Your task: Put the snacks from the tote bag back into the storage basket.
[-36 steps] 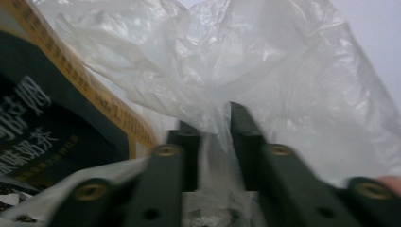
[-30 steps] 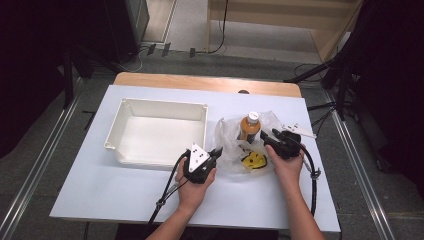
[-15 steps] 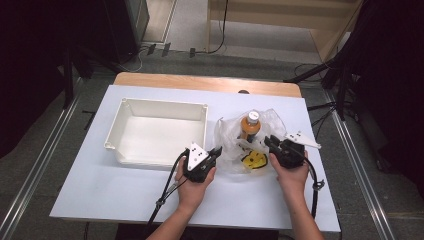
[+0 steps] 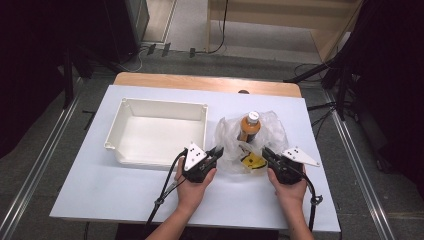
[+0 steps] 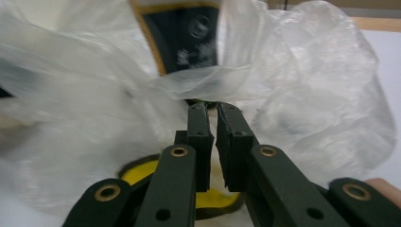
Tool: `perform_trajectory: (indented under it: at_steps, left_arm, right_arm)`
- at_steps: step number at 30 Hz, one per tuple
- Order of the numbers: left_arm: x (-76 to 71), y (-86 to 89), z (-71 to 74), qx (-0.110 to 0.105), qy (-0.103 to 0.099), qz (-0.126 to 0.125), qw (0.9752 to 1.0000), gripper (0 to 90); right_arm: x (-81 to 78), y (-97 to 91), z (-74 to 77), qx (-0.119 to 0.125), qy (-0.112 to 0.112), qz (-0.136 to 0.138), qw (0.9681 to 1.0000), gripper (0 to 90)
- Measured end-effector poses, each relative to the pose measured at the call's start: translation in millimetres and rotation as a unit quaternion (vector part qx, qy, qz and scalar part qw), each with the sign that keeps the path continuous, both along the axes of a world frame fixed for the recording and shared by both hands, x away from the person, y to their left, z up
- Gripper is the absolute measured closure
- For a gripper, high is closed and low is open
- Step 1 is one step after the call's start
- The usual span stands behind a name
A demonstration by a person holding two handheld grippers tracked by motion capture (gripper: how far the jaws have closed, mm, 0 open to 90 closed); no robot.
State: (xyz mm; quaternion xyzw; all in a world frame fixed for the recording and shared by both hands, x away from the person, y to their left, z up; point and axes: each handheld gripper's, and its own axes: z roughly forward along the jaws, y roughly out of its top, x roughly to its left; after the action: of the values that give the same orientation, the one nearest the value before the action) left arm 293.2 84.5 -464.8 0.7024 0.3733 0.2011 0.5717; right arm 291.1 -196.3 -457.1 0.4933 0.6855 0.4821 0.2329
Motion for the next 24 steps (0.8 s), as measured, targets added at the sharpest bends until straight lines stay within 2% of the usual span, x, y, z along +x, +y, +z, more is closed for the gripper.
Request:
perform_trajectory:
  at_steps: [1,3,5,6,8,9,11,12,13,15,16,17,18,19,20,21,23,24]
  left_arm:
    - [-0.2,-0.3,0.0,0.002,0.001,0.000,1.0000,82.1]
    - [-0.5,-1.5,-0.3,0.007,0.003,0.002,1.0000,84.3]
    - [-0.6,-2.3,-0.7,0.011,0.003,0.003,0.9999,87.4]
    - [-1.0,-3.3,-0.6,0.021,0.003,0.003,0.9998,89.5]
    - [-1.1,-3.9,-0.8,0.021,0.003,0.003,0.9998,89.9]
    - [-0.7,-4.6,-1.1,0.025,0.004,0.003,0.9997,90.0]
    - [-0.5,-4.7,-1.2,0.025,0.005,0.003,0.9997,90.0]
    - [-0.4,-4.9,-1.4,0.025,0.005,0.003,0.9997,90.0]
    - [-0.3,-4.9,-1.5,0.026,0.007,0.004,0.9996,90.0]
    - [-0.5,-5.1,-1.7,0.028,0.011,0.006,0.9995,90.0]
    - [-0.7,-5.9,-1.9,0.035,0.017,0.009,0.9992,90.0]
    - [-0.7,-5.9,-1.9,0.035,0.017,0.009,0.9992,90.0]
    - [-1.5,-6.8,-1.9,0.040,0.018,0.006,0.9990,90.0]
    - [-3.0,-8.0,-1.9,0.050,0.019,0.006,0.9985,90.0]
    - [-5.4,-11.0,-2.7,0.069,0.020,0.002,0.9974,90.0]
    - [-5.4,-11.0,-2.7,0.069,0.020,0.002,0.9974,90.0]
    - [-7.2,-13.3,-3.3,0.084,0.026,0.002,0.9961,90.0]
    - [-7.3,-13.7,-3.6,0.091,0.028,0.004,0.9954,90.0]
  right_arm:
    - [-0.9,2.2,0.5,0.005,0.000,0.006,1.0000,85.2]
    - [0.5,8.1,-3.5,-0.007,0.010,0.009,0.9999,84.4]
    - [6.6,16.8,-17.2,-0.053,0.038,0.003,0.9979,81.8]
    - [13.1,24.1,-23.9,-0.092,0.077,0.005,0.9928,81.5]
    - [13.8,25.5,-22.9,-0.098,0.077,0.010,0.9922,81.5]
    - [14.9,25.3,-22.5,-0.099,0.085,0.012,0.9914,81.2]
    - [14.3,23.8,-22.1,-0.091,0.087,0.011,0.9920,80.5]
    - [13.5,22.1,-21.4,-0.083,0.085,0.013,0.9929,79.7]
    - [9.1,15.8,-17.5,-0.057,0.069,0.020,0.9958,77.8]
    - [7.5,14.0,-15.8,-0.052,0.061,0.020,0.9966,77.5]
    - [2.0,9.7,-8.4,-0.032,0.036,0.018,0.9986,76.3]
    - [2.0,9.7,-8.4,-0.032,0.036,0.018,0.9986,76.3]
    - [-0.6,9.2,-4.6,-0.021,0.027,0.017,0.9993,76.0]
    - [-3.2,9.8,-1.2,-0.013,0.019,0.015,0.9996,75.6]
    - [-7.6,12.8,4.3,-0.008,0.003,0.019,0.9998,74.6]
    - [-7.6,12.8,4.3,-0.008,0.003,0.019,0.9998,74.6]
    - [-14.3,21.1,11.2,-0.004,-0.016,0.029,0.9994,72.7]
    - [-14.3,21.1,11.2,-0.004,-0.016,0.029,0.9994,72.7]
